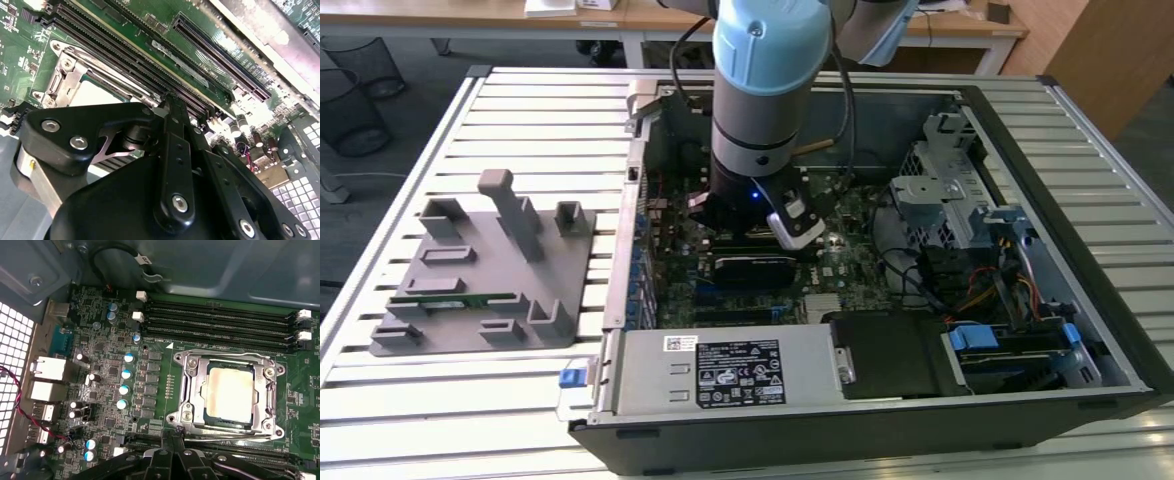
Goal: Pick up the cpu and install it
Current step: 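Install the second cpu locking lever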
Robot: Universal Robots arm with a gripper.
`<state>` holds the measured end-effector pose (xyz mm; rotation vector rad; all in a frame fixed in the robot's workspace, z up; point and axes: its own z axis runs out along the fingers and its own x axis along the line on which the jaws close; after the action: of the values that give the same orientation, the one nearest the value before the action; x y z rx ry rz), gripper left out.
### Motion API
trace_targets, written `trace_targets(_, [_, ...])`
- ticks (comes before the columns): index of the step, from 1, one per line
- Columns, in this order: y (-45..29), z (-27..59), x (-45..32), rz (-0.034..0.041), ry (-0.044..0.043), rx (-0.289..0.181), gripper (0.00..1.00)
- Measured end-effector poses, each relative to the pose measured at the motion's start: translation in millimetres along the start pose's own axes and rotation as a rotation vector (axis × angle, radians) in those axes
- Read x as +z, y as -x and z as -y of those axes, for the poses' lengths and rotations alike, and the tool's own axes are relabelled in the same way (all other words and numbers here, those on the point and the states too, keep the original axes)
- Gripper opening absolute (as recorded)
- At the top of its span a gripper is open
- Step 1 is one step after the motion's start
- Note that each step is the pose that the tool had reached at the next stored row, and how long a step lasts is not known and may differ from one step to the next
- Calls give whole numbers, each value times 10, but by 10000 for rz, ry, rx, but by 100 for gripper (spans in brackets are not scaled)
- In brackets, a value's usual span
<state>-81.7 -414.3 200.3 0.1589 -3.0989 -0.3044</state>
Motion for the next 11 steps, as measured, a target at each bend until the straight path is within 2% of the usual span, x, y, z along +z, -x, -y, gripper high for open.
trace_targets(3, [0, 5, 20, 6, 86, -3, 11])
trace_targets(8, [0, 10, 50, 39, 388, -13, 11])
trace_targets(11, [0, 13, 68, 50, 511, -16, 11])
